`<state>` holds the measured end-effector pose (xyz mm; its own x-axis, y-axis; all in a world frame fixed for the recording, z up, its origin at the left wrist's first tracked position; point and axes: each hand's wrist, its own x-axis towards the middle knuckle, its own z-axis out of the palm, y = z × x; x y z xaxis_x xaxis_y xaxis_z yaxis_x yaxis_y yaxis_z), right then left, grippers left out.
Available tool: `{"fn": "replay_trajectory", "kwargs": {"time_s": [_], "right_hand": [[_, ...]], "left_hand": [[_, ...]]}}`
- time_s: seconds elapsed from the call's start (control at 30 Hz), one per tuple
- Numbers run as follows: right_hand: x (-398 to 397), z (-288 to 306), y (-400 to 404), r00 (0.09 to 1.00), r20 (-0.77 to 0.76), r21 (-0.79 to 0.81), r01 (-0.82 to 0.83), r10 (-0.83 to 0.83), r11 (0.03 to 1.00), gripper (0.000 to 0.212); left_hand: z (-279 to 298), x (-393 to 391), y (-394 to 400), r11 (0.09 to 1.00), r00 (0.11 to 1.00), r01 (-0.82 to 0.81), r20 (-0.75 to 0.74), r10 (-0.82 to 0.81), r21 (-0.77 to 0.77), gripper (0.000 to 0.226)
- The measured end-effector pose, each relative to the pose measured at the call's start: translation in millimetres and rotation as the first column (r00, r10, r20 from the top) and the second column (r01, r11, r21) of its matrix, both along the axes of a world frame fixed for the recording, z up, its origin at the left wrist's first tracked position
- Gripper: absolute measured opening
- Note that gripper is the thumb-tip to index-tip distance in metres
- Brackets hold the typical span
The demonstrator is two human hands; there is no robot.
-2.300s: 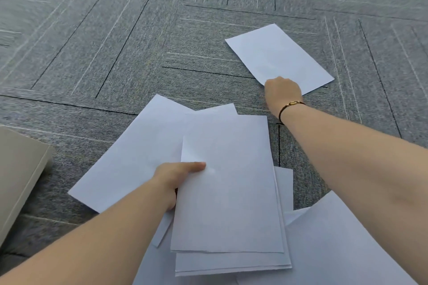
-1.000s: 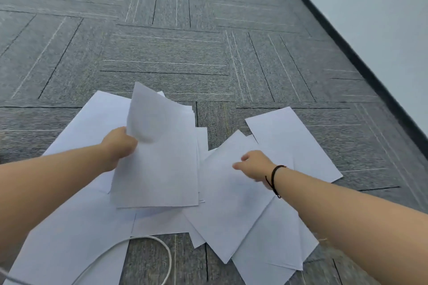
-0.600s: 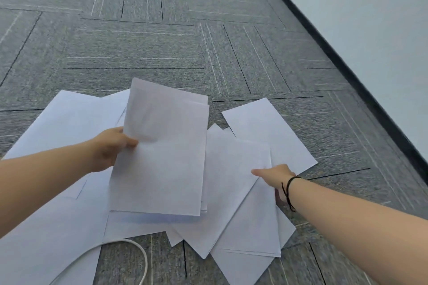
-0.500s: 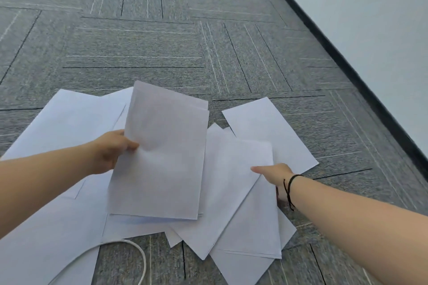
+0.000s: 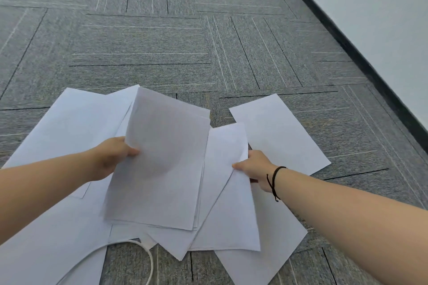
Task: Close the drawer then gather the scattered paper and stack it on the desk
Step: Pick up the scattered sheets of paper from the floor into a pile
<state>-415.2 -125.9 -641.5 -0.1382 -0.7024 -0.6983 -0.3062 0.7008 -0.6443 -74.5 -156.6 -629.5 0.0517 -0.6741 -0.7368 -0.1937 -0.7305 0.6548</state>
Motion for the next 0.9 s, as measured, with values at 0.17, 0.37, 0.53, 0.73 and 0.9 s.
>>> {"fn": "replay_trajectory", "kwargs": {"time_s": [0.17,0.37,0.53,0.73,0.9], "right_hand": [[-1.8,10.4,-9.4,0.998,0.059,-0.145,-0.005,0.014,0.989,0.011],[-7.2,27.7,-22.4,0.93,0.363,-0.055,-0.044,0.061,0.998,0.026],[14.3,36.2,-34.2,0.916,0.395,-0.052,0.09,-0.062,0.995,0.022],[34.7,23.3,-31.4,0.858,0.445,0.069,0.253,-0.257,0.965,0.035],[48.6,13.1,-13.7,0.851,0.437,0.187,0.231,-0.291,0.955,0.05]], "left_hand": [[2.1,2.7,-3.0,0.999,0.998,0.022,-0.056,-0.023,-0.026,0.019],[10.8,-1.4,-6.6,0.996,0.989,0.076,-0.124,-0.08,-0.043,0.029],[11.6,3.2,1.6,0.996,0.993,0.049,-0.105,-0.056,-0.076,0.029],[10.9,20.9,9.7,0.992,0.982,-0.123,-0.148,0.115,-0.042,0.041],[9.3,21.3,22.1,0.995,0.978,-0.074,-0.189,0.084,0.061,0.036]]}}
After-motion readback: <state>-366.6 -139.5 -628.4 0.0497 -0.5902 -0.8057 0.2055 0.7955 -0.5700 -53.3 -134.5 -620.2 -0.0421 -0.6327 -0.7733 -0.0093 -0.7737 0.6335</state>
